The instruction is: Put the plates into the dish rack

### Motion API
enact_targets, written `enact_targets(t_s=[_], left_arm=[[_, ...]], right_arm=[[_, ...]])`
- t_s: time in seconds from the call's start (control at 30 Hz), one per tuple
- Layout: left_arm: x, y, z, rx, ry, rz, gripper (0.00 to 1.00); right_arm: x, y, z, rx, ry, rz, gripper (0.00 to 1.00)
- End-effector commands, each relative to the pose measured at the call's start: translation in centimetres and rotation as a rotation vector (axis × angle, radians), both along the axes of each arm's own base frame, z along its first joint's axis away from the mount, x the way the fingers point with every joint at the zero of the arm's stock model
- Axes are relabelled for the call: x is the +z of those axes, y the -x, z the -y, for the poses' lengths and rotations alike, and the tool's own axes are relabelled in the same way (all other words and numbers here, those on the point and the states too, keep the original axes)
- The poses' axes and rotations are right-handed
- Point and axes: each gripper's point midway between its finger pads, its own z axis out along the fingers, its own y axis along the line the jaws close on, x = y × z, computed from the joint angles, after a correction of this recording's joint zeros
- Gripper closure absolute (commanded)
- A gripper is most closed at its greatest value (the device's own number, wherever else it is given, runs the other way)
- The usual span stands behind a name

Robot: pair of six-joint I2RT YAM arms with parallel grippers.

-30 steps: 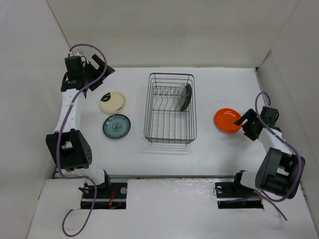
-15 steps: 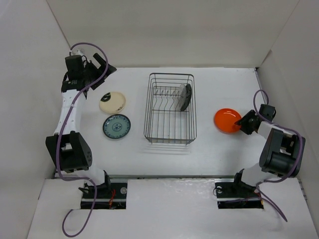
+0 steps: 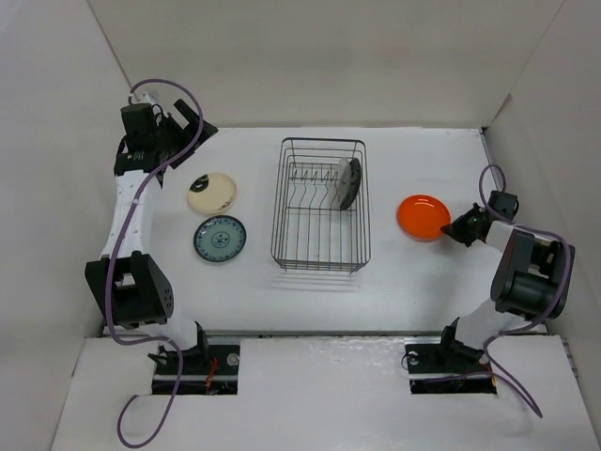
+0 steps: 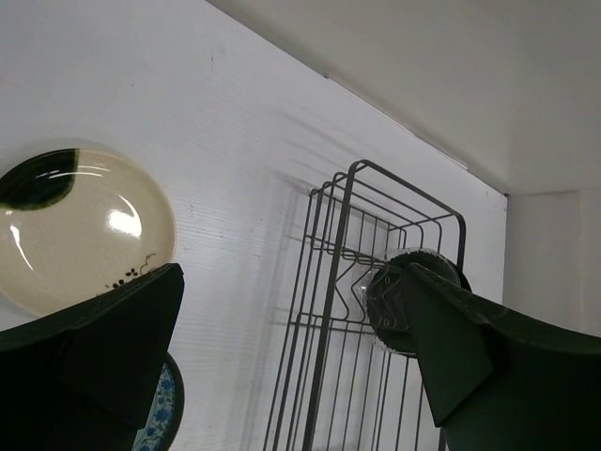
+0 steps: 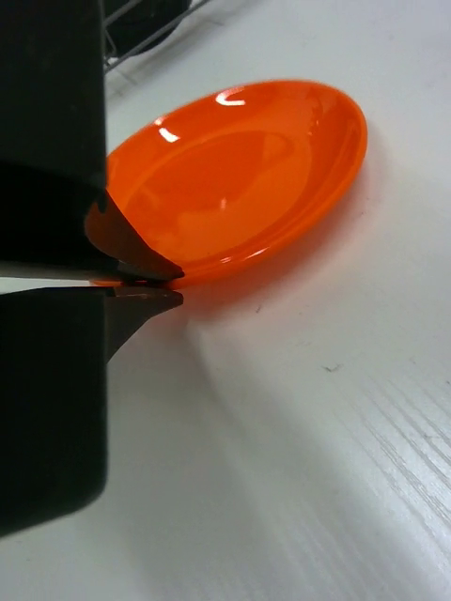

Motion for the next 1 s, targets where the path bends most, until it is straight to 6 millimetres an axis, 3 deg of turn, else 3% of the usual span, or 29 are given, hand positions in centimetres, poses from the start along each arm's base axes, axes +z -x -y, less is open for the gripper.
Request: enact_targets(t_s=[0.0,0.03,0.1,0.13,0.17,0.27,0.3,0.33,0.4,0.43,0.47,0.5,0.57,0.6,0.7,0.73,0.83,0.97], left_arm=[[2.7,0.5,-0.1,-0.001,-0.027,0.078,0.0],[2.7,0.5,-0.1,-0.001,-0.027,0.078,0.0],[2.8,0.5,0.0,-0.01,-0.023,0.078,0.0],[2.8,0.5,0.0,-0.01,-0.023,0.078,0.0],[3.2,0.7,0.1,-0.01,-0.024,0.087,0.0],[3.6,0.9,0.1,-0.01,-0.025,0.096,0.0],[3.6,0.9,0.1,-0.01,-0.025,0.097,0.0],[3.5,0.8,-0.1,-0.001,-0.029,0.096,0.0],[3.5,0.8,-0.1,-0.001,-0.029,0.096,0.0],[3.5,0.8,-0.2,0.007,-0.033,0.095,0.0],[3.5,0.8,-0.2,0.007,-0.033,0.095,0.0],[3.5,0.8,-0.2,0.007,-0.033,0.095,0.0],[3.5,0.7,-0.4,0.015,-0.037,0.095,0.0],[3.2,0.8,-0.5,0.024,-0.039,0.084,0.0],[3.0,0.9,-0.7,0.035,-0.043,0.074,0.0],[3.0,0.9,-0.7,0.035,-0.043,0.074,0.0],[3.0,0.8,-0.9,0.043,-0.047,0.073,0.0],[2.8,0.9,-1.0,0.051,-0.05,0.063,0.0]], right_arm=[[1.2,1.1,0.6,-0.05,0.034,-0.012,1.0],[4.4,0.5,0.3,-0.053,0.051,0.067,1.0],[7.9,0.0,0.4,-0.065,0.119,0.118,1.0],[11.9,-0.2,0.4,-0.07,0.156,0.177,1.0],[13.9,-0.2,0.9,-0.1,0.209,0.195,1.0],[21.4,-0.2,-0.6,-0.079,0.345,0.276,1.0],[22.8,-0.1,-1.5,-0.082,0.418,0.273,1.0],[26.0,0.2,-2.3,-0.084,0.45,0.305,1.0],[28.5,0.5,-3.8,-0.063,0.533,0.309,1.0],[29.8,0.8,-5.7,-0.053,0.6,0.316,1.0],[32.2,1.6,-6.4,-0.051,0.638,0.316,1.0],[31.9,1.0,-7.4,-0.02,0.693,0.272,1.0],[34.9,2.0,-10.1,0.009,0.809,0.276,1.0],[34.2,1.1,-11.5,0.035,0.856,0.24,1.0],[36.2,1.3,-14.4,0.075,0.944,0.237,1.0],[34.7,0.0,-15.8,0.105,0.985,0.193,1.0],[33.8,-1.6,-18.4,0.146,1.073,0.149,1.0],[33.8,-3.1,-21.7,0.181,1.07,0.187,1.0]])
